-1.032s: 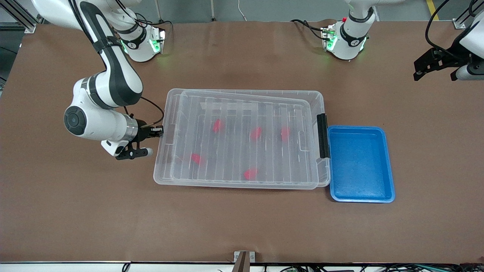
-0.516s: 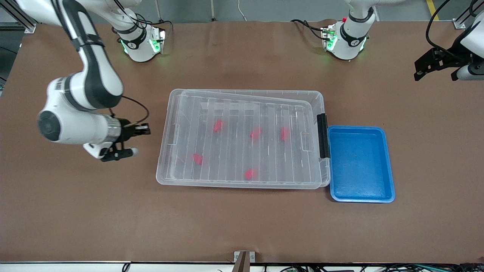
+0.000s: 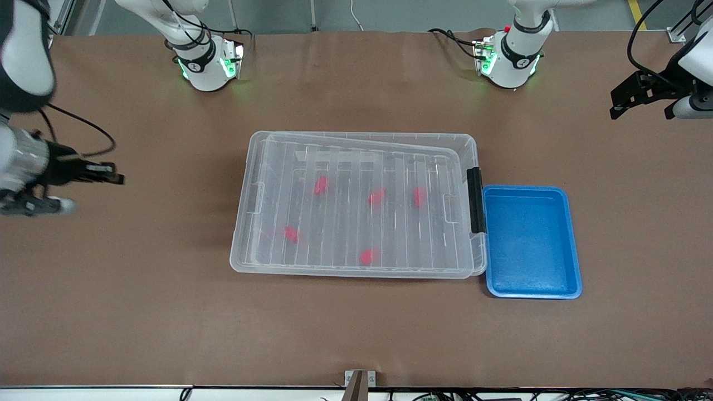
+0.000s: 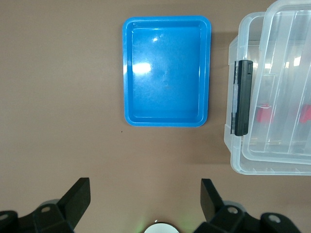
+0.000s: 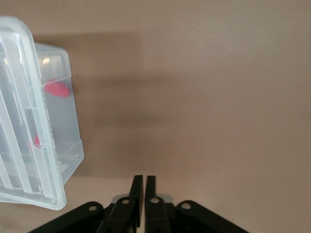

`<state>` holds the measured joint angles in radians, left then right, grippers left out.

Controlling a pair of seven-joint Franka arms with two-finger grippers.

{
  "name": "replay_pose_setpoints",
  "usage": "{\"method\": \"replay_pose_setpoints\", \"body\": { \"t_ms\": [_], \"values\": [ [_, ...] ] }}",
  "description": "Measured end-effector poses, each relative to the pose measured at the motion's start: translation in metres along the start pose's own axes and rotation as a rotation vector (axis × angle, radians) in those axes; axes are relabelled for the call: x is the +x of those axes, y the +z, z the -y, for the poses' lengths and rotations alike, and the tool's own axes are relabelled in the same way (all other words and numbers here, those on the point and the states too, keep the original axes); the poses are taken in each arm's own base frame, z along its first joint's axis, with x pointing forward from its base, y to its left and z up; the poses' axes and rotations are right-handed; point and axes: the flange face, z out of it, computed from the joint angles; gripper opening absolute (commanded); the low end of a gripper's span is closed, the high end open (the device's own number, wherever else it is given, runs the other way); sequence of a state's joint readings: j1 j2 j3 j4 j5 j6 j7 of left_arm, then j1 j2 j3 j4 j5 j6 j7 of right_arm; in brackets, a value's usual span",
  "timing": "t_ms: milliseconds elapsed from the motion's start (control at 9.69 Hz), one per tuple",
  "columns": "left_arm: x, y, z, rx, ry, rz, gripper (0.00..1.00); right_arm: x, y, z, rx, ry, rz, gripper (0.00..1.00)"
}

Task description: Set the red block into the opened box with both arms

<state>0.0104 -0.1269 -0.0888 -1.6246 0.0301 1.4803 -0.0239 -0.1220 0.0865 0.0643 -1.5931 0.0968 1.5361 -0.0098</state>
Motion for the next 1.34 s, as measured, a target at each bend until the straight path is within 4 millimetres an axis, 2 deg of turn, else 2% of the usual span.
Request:
{"method": "replay_pose_setpoints", "body": {
  "t_ms": [206,310,413,516,929,1341],
  "values": [
    [0.000,0.000,0.000,0.000,0.000,0.000,1.00,-0.045,-0.057,-0.003,-0.055,0.035,-0.051,1.00],
    [0.000,0.000,0.000,0.000,0.001,0.000,1.00,-0.060,-0.084,-0.015,-0.061,0.061,-0.072,1.00],
    [0.000,0.000,-0.001,0.000,0.002,0.000,1.00,-0.069,-0.107,-0.027,-0.062,0.084,-0.095,1.00],
    [0.000,0.000,-0.002,0.000,-0.007,0.000,1.00,-0.071,-0.116,-0.032,-0.064,0.096,-0.109,1.00],
    [-0.001,-0.001,-0.012,0.001,-0.021,-0.001,1.00,-0.052,-0.115,-0.035,-0.072,0.097,-0.111,1.00],
    [-0.001,-0.011,-0.011,0.000,0.006,-0.024,1.00,-0.053,-0.117,-0.034,-0.072,0.096,-0.117,1.00]
  ]
}}
